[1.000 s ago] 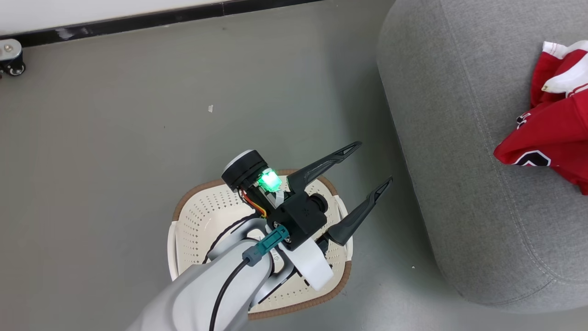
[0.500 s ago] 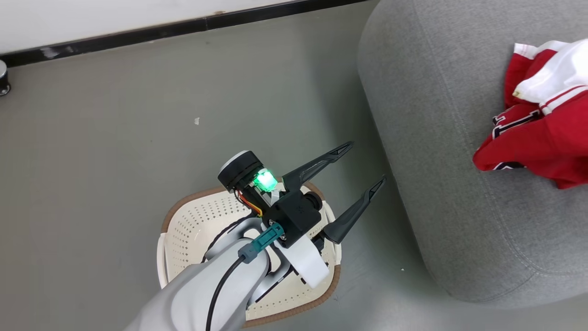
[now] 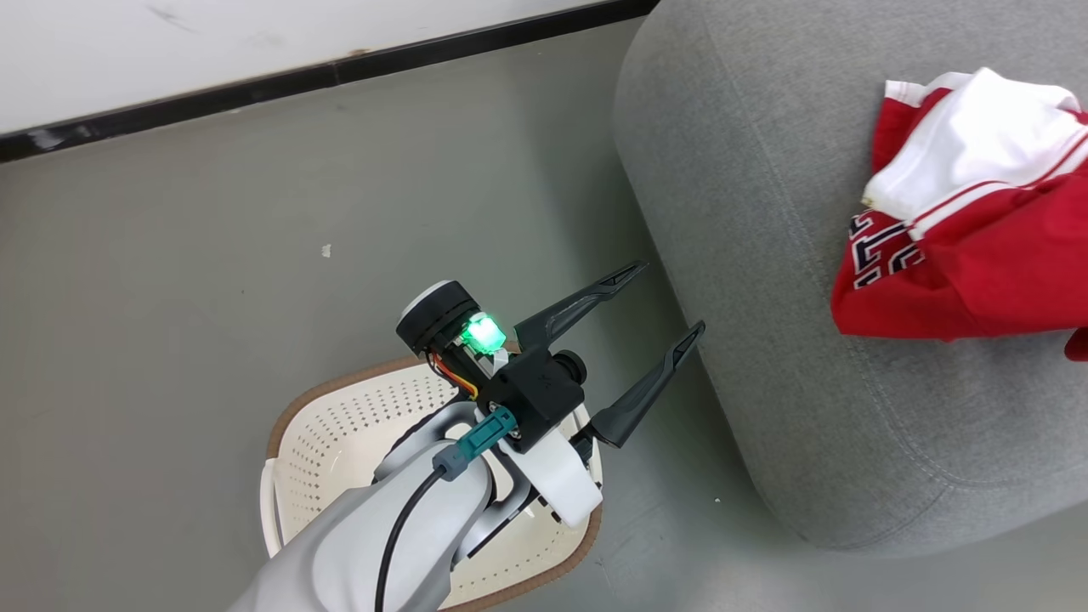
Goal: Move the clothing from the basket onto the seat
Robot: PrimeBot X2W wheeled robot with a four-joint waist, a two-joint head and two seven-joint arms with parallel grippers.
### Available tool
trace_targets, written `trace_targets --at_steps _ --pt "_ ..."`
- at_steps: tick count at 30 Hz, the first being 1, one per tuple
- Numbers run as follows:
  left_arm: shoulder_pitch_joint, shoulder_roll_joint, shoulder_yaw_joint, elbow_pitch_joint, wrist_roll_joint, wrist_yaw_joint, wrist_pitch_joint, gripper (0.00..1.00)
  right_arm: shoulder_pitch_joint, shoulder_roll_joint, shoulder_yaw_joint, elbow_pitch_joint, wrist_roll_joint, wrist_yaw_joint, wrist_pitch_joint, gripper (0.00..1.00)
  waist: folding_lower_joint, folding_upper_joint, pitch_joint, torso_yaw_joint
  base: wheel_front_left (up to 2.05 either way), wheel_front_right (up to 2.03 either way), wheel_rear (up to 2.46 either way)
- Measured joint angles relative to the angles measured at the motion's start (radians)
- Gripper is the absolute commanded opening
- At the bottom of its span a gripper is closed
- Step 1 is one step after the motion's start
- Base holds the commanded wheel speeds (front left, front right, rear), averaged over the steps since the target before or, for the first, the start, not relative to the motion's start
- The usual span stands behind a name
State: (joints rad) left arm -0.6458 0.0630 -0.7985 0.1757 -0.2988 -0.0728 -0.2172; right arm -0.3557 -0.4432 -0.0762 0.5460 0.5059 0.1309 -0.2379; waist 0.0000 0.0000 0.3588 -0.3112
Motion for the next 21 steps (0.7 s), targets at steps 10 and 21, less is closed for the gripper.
trace_targets --at_steps 10,21 --pt "0.003 0.001 0.013 0.004 -0.009 0.005 -0.006 1.0 0.085 -0.035 0.013 -0.091 0.02 0.0 0.002 1.0 0.0 0.0 -0.013 -0.037 0.0 0.0 0.0" --pt "0.015 0.001 0.028 0.005 -0.016 0.015 -0.014 1.0 0.213 -0.095 0.124 -0.312 0.106 0.0 0.186 1.0 0.0 0.0 -0.029 -0.072 0.0 0.0 0.0"
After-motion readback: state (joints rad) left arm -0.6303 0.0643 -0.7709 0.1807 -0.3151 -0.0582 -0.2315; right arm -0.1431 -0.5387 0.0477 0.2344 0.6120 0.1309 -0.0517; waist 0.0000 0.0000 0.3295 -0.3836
